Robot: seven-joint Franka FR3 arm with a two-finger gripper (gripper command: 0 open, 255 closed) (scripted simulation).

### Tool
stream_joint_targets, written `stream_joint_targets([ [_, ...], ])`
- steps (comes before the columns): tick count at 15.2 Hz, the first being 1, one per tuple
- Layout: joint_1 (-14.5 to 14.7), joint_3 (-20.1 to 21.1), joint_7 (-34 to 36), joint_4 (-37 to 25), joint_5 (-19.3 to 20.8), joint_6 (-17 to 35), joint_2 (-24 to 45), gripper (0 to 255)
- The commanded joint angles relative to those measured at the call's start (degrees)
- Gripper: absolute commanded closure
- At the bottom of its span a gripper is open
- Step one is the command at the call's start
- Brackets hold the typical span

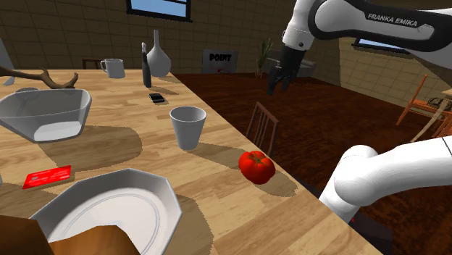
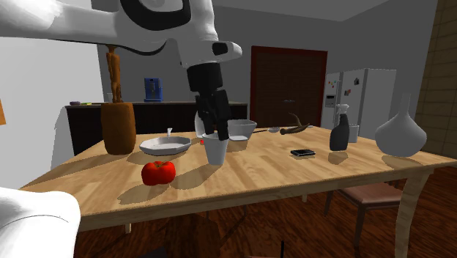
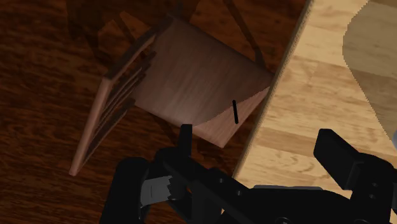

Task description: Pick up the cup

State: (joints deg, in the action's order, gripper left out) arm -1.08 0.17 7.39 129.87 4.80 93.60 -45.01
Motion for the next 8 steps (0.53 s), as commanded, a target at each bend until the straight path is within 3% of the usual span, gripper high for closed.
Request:
stream_joint_targets([
  [1, 0.0, 0.0, 0.0, 0.0, 0.0, 0.0, 0.0, 0],
  [8, 3.3, 3.0, 3.5, -1.8, -6.4, 6.8, 8.9, 0],
])
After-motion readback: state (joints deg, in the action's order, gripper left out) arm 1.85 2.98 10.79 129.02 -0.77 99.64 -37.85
